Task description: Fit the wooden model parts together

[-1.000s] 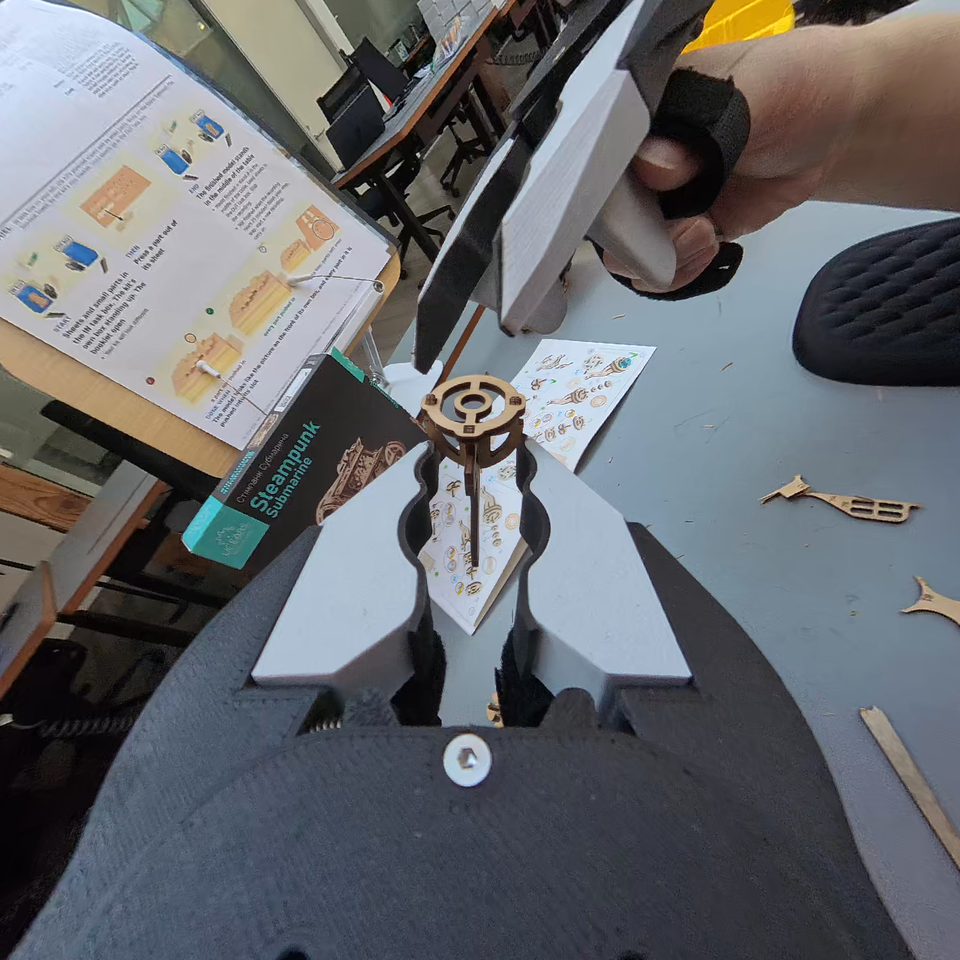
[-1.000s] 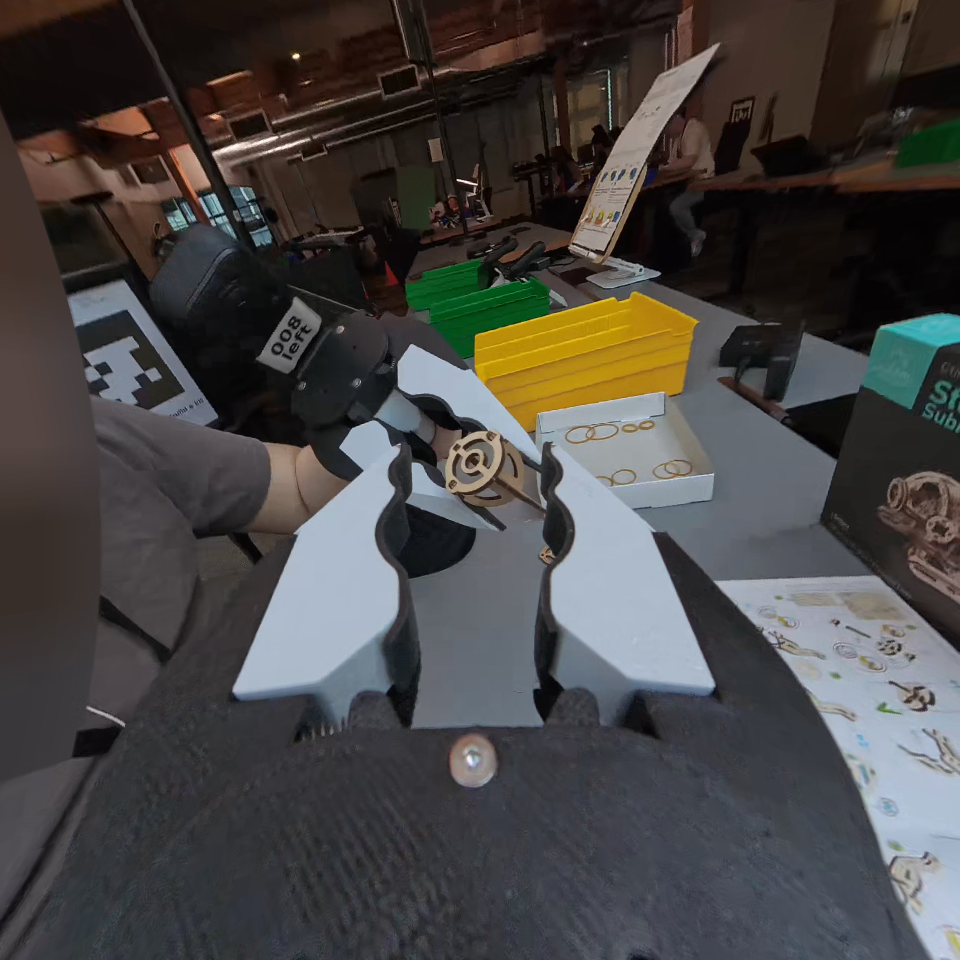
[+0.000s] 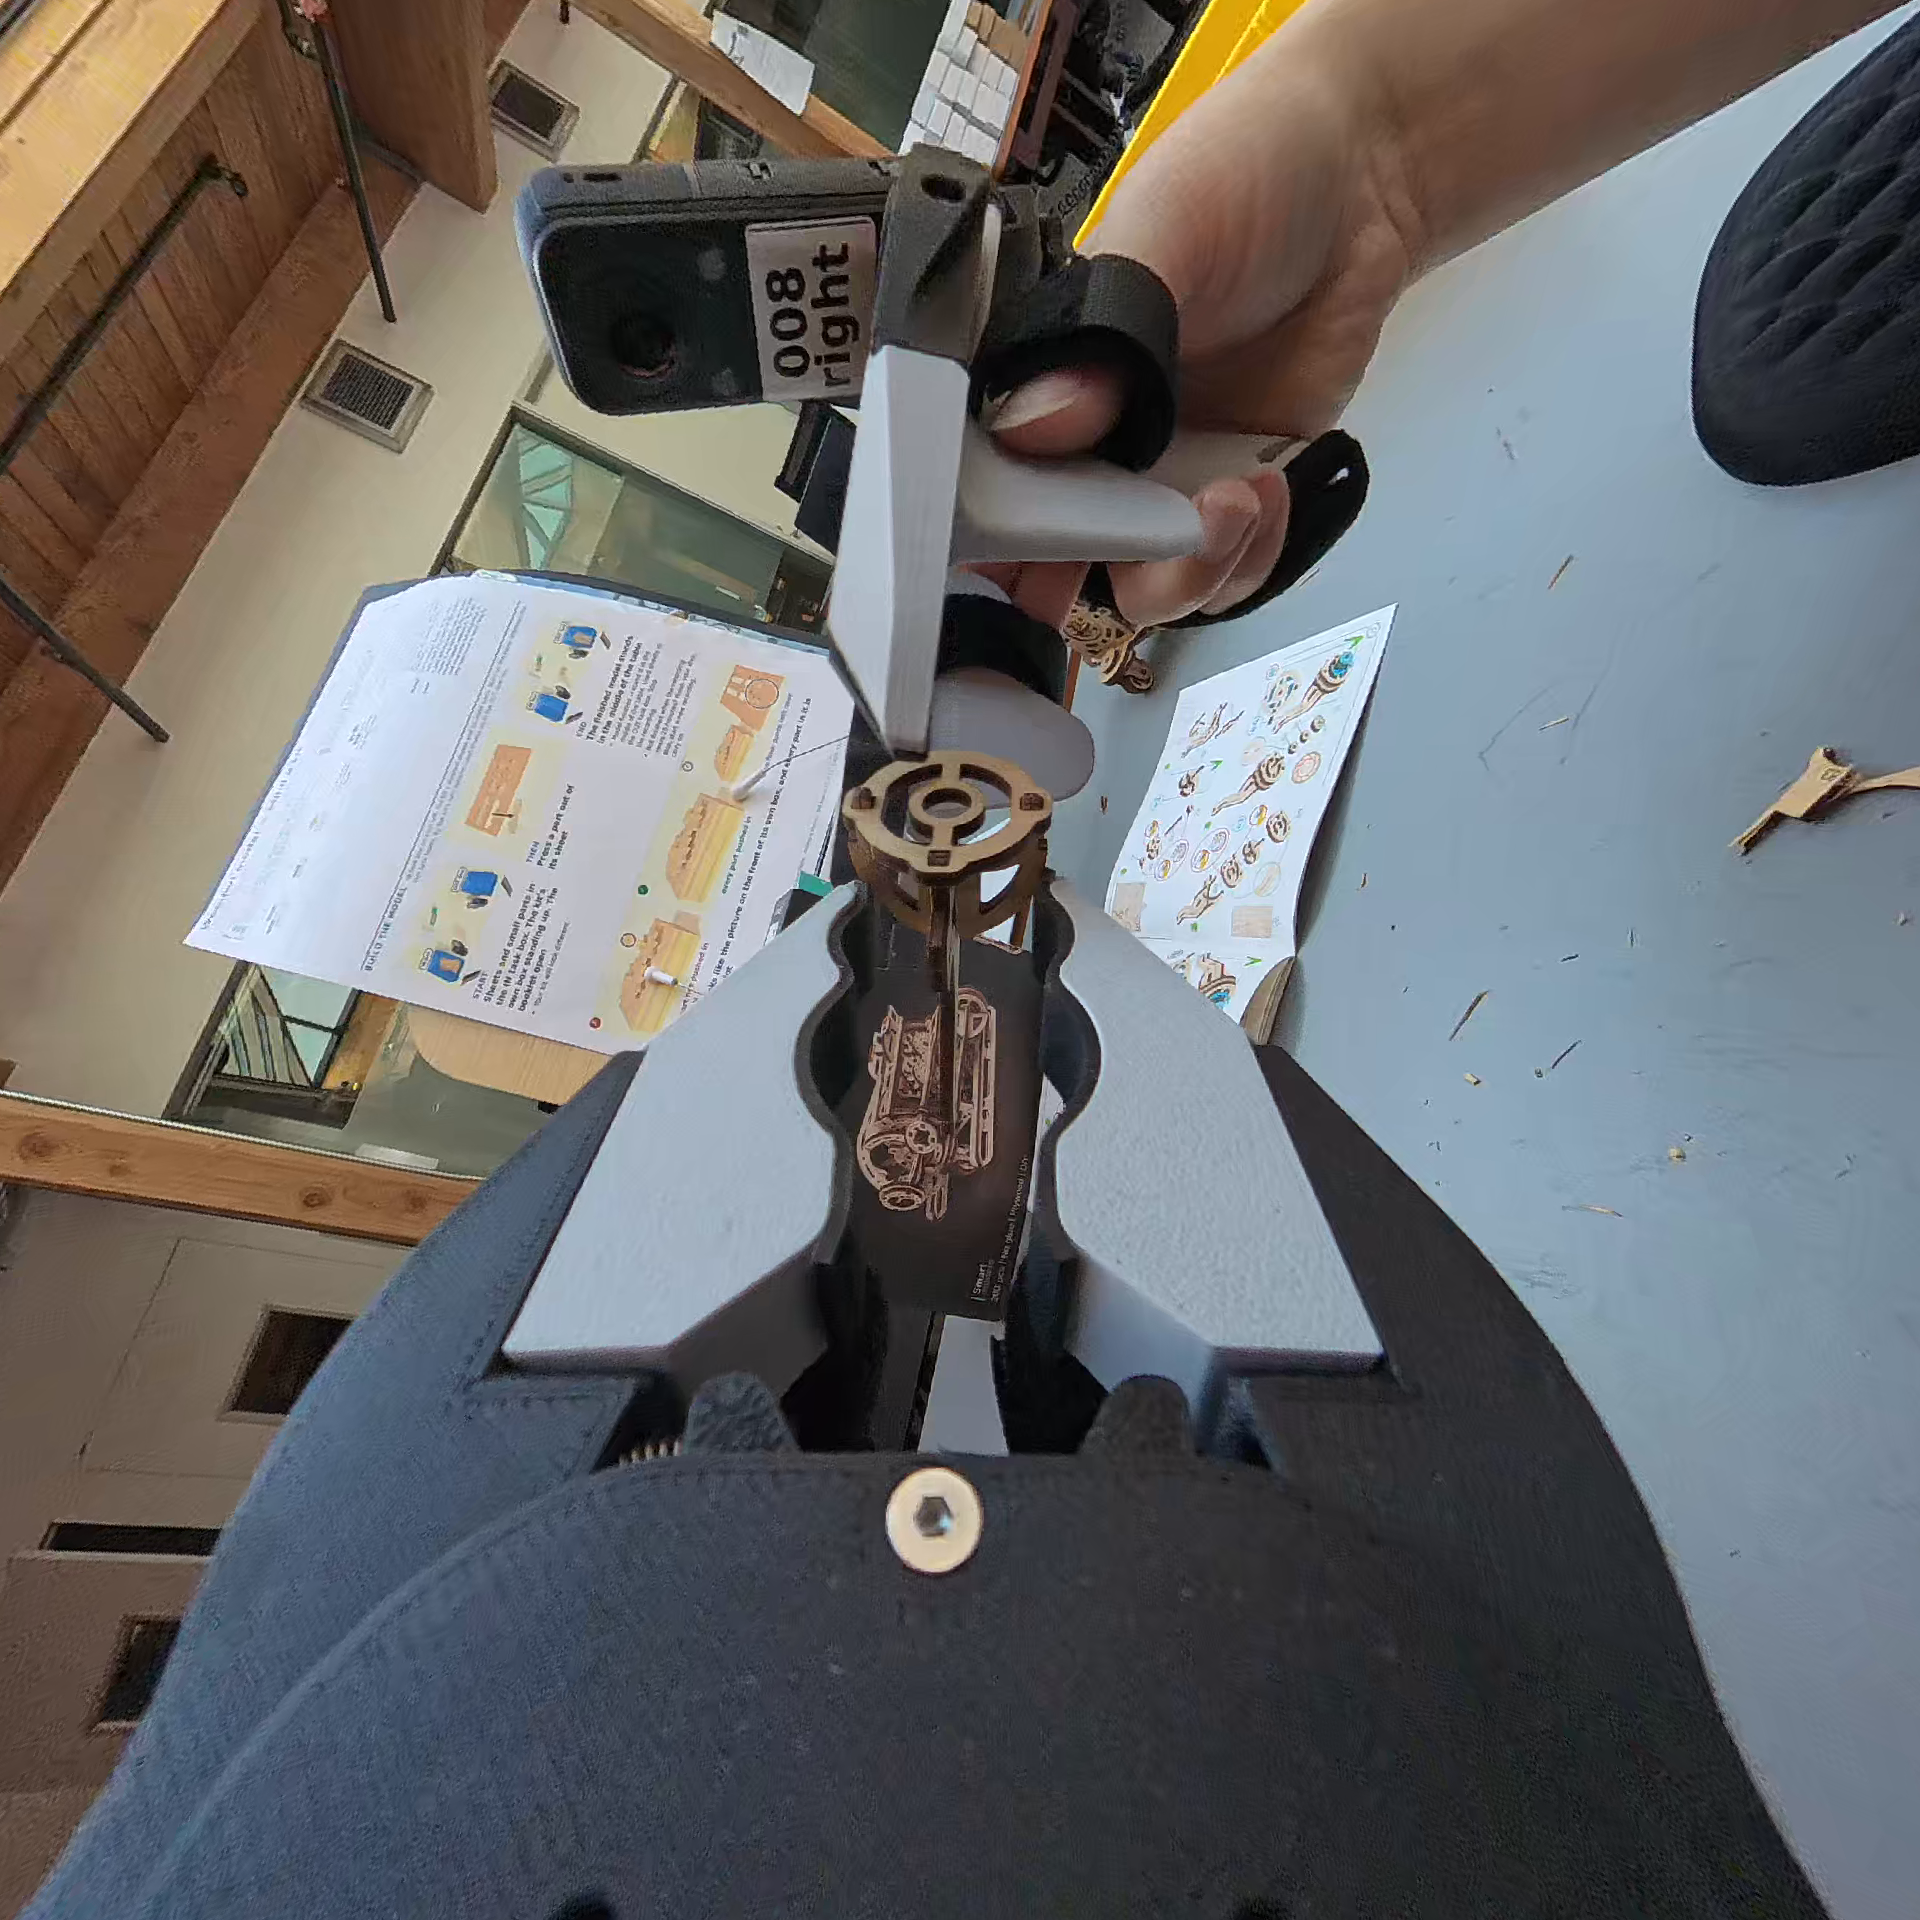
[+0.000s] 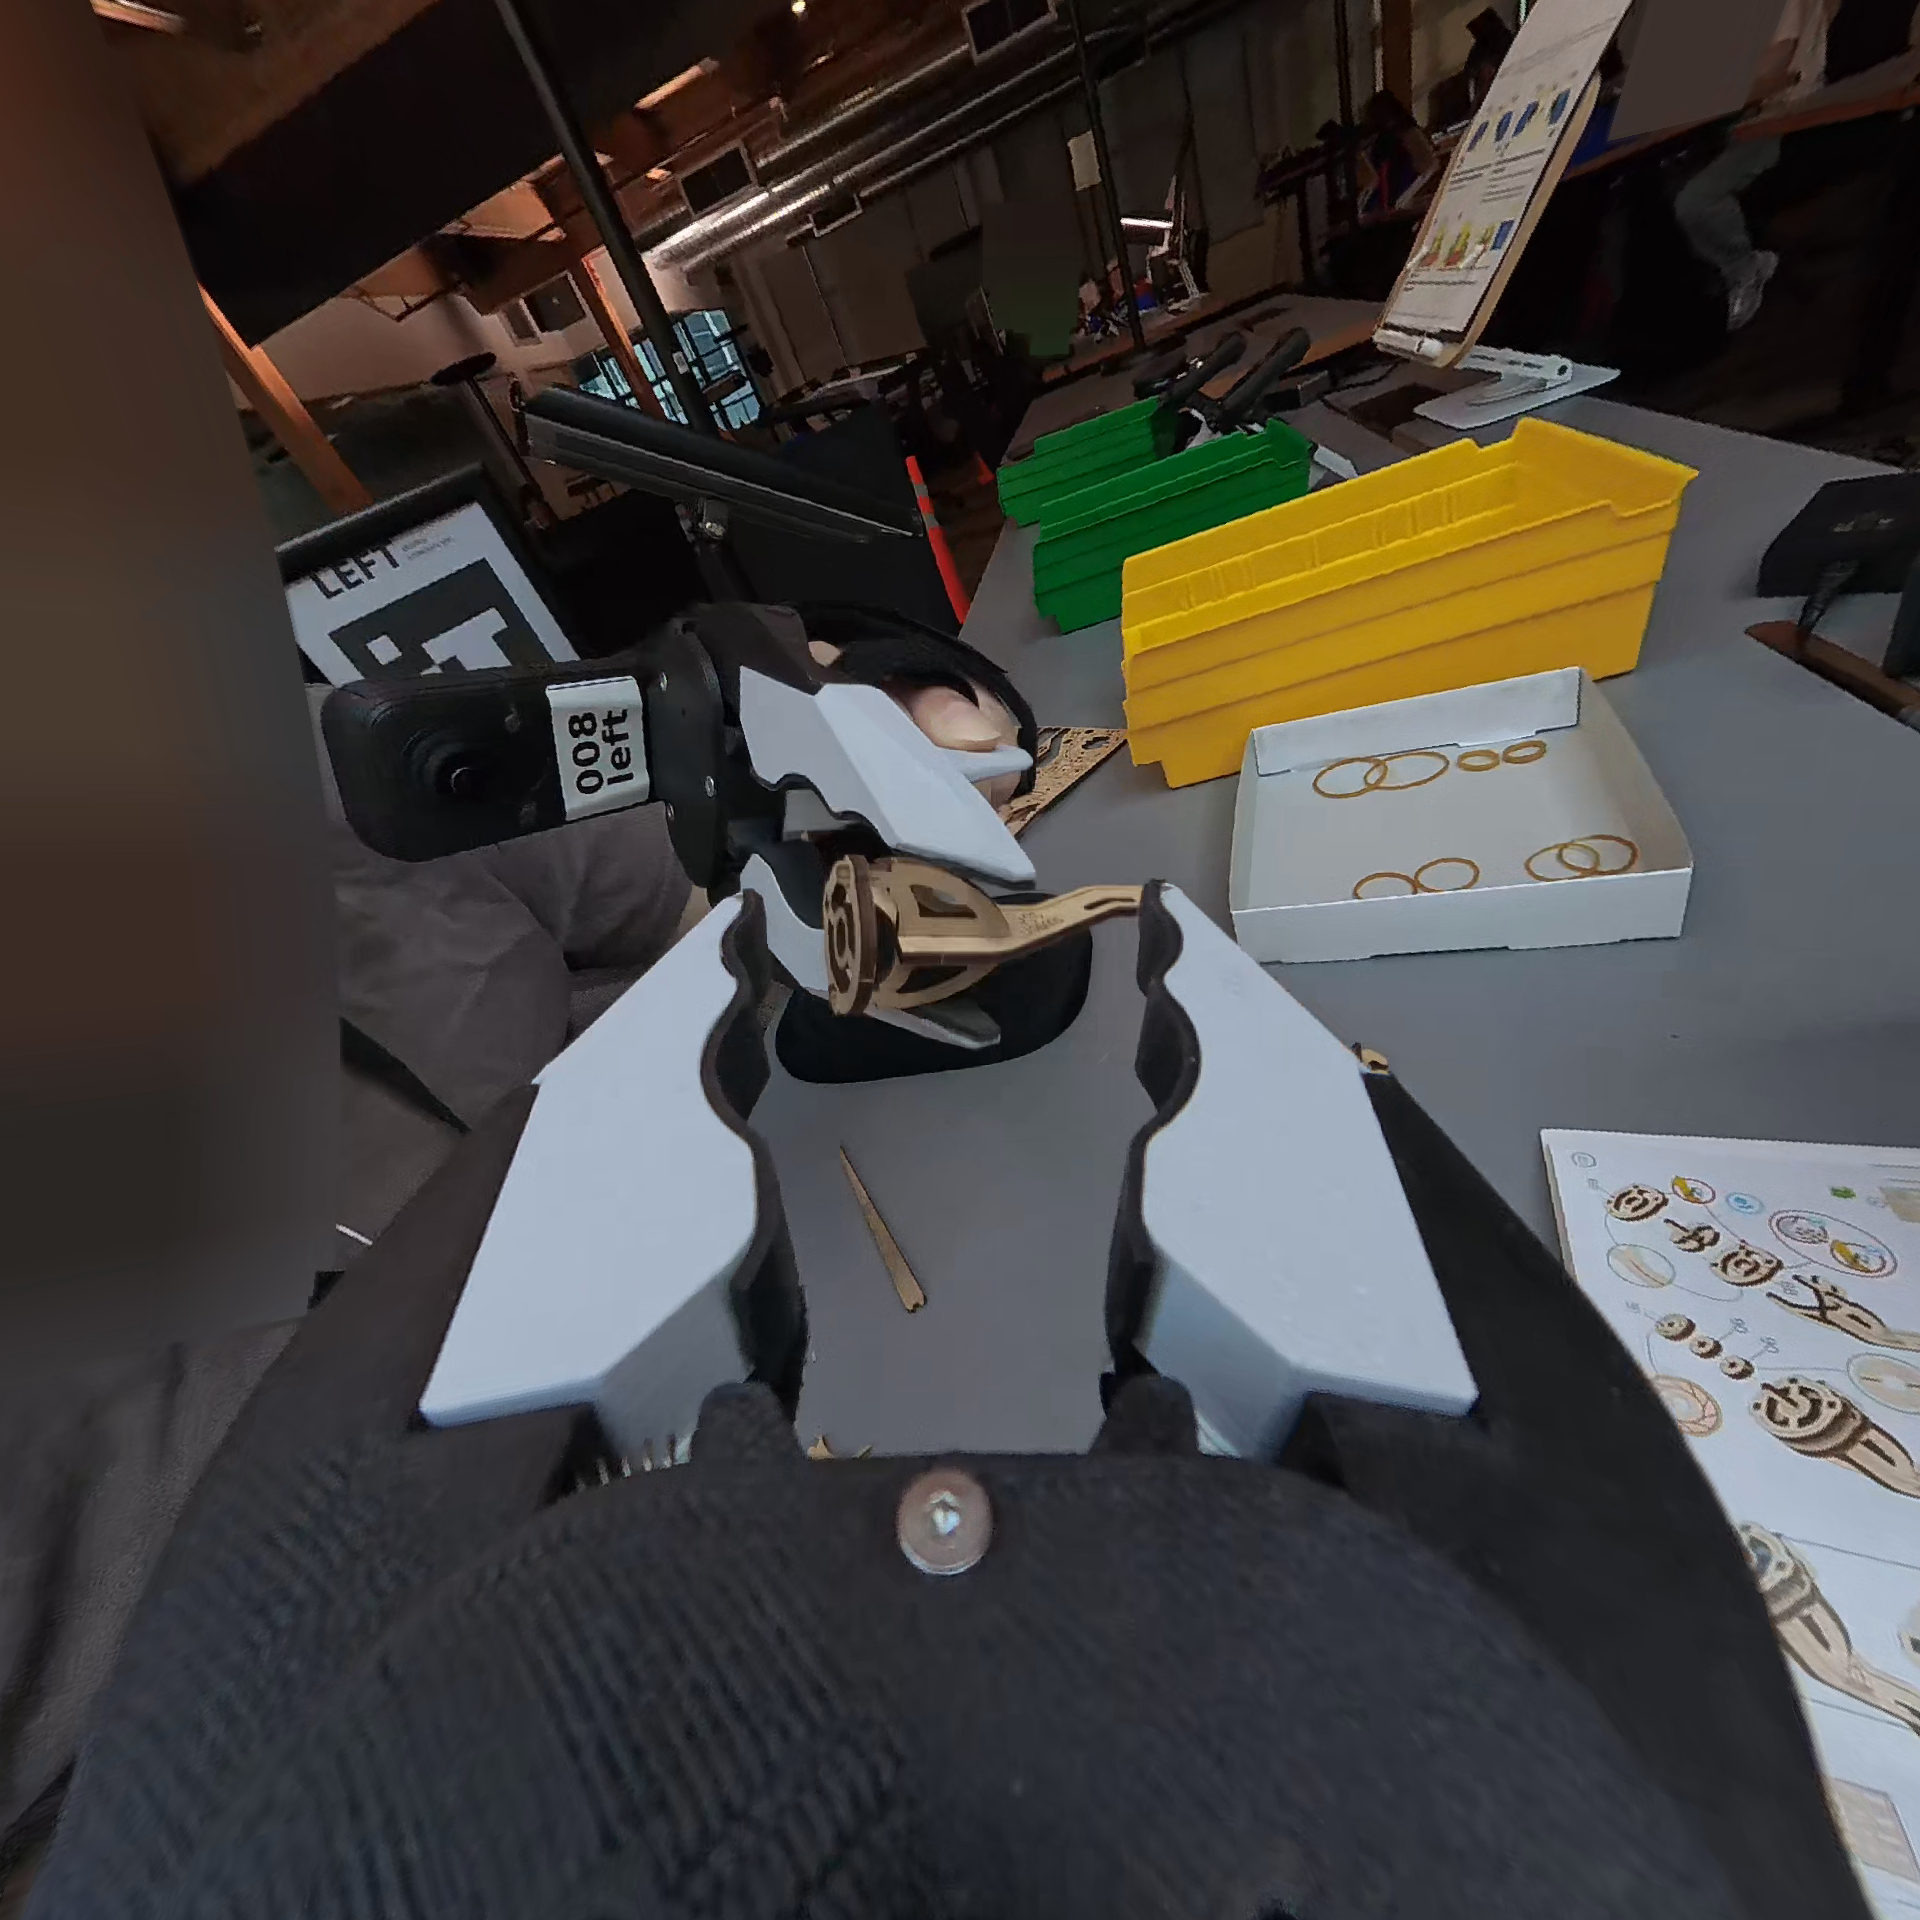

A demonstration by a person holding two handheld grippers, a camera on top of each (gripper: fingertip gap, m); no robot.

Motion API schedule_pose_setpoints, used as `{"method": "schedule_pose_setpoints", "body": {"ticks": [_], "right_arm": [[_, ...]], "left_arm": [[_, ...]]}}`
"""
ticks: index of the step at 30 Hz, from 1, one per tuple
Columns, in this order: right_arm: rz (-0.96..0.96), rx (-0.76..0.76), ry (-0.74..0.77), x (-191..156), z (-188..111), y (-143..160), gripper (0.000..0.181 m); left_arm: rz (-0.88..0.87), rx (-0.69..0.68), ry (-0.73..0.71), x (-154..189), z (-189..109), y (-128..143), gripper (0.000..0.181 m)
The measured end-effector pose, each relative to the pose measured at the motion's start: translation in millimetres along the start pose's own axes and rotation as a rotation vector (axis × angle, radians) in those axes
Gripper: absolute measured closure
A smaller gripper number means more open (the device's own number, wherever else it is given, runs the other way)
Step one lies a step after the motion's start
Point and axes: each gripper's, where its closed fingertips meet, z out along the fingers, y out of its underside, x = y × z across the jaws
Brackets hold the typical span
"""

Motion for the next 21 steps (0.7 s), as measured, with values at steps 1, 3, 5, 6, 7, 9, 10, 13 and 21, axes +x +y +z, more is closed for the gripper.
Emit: {"method": "schedule_pose_setpoints", "body": {"ticks": [1,3,5,6,7,9,10,13,21], "right_arm": [[-0.013,0.016,-0.009,-2.1,-0.4,-2.2,0.113],[-0.014,-0.002,0.009,2.2,-0.7,1.0,0.117],[-0.015,-0.026,0.008,3.9,-0.4,6.3,0.116],[-0.014,-0.031,0.008,4.5,0.0,7.8,0.115],[-0.016,-0.046,0.034,8.9,0.6,10.2,0.117],[-0.027,-0.069,0.065,14.5,0.4,13.9,0.115],[-0.010,-0.052,0.014,7.4,-0.6,11.5,0.113],[0.090,0.001,-0.056,5.2,-9.4,3.3,0.111],[-0.012,-0.098,0.160,34.8,-0.3,21.9,0.090]], "left_arm": [[0.010,-0.002,-0.002,1.5,0.9,-0.2,0.152],[0.029,-0.011,-0.010,2.3,1.7,0.6,0.152],[0.040,-0.035,-0.012,1.9,2.7,4.1,0.152],[0.048,-0.042,-0.013,1.9,3.0,5.3,0.153],[0.055,-0.035,-0.021,1.4,2.7,4.6,0.153],[0.068,-0.037,-0.018,3.1,3.2,5.5,0.153],[0.075,-0.032,-0.020,3.4,3.3,5.0,0.152],[0.075,-0.027,-0.007,6.0,3.8,5.3,0.152],[0.061,-0.089,0.045,14.4,7.9,13.3,0.153]]}}
